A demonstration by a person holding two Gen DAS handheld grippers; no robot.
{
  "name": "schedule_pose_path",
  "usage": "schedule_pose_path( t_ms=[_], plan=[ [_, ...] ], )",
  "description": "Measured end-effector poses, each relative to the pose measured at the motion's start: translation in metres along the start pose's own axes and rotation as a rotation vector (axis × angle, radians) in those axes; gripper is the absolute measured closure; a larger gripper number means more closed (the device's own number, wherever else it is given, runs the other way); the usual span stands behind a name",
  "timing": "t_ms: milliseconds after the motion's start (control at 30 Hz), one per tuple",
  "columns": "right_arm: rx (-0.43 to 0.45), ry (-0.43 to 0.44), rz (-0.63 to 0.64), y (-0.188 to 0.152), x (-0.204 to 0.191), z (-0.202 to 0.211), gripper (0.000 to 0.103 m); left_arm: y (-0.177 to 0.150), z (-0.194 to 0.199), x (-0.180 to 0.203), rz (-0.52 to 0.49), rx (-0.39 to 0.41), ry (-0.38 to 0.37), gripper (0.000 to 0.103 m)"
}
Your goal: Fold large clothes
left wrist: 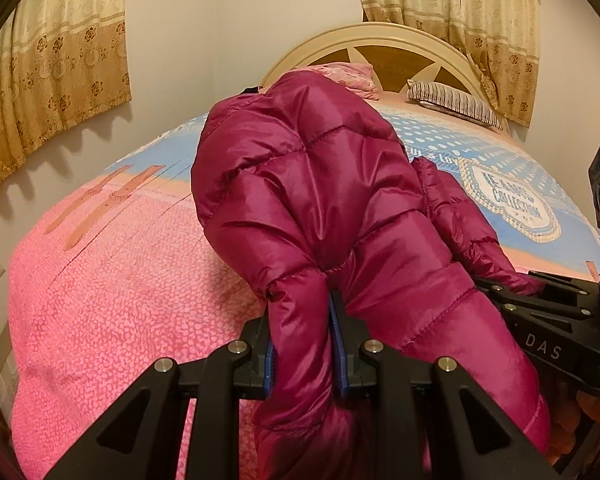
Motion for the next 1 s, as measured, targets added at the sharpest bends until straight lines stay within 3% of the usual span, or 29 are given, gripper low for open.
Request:
schedule_pose_path(
  t_ms=[200, 367, 567, 700, 1000],
  plan=[
    [-0.030, -0.010, -0.009, -0.002, 0.005, -0.016, 0.080, -0.011, -0.021, -0.004, 0.011, -0.051, 0.025, 0.079],
    [-0.043, -0.017, -0.021, -0.007, 0.011, -0.023, 0.080, -0.016, -0.028, -0.007, 0.010, -0.065, 0.040, 0.072],
    [-0.048, -0.026, -0.046, -0.011, 0.018, -0.028, 0.076, -0.020, -0.035, -0.013, 0.022, -0.078, 0.076, 0.055],
    [-0.045, -0.035, -0.057, -0.012, 0.020, -0.030, 0.067, -0.023, -0.039, -0.023, 0.048, -0.076, 0.148, 0.028],
    [-0.057, -0.044, -0.088, -0.017, 0.031, -0.035, 0.054, -0.029, -0.045, -0.031, 0.091, -0.081, 0.136, 0.021]
  ],
)
Point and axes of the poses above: each gripper's, at about its wrist camera, not at the fingertips, and z roughly against the way its jaws point, x to its right, y to its top, the point moved 4 cm from there along -z, roughly the way its jaws point, and after that the axes turned 15 degrees about y, right-handed, at the moved point
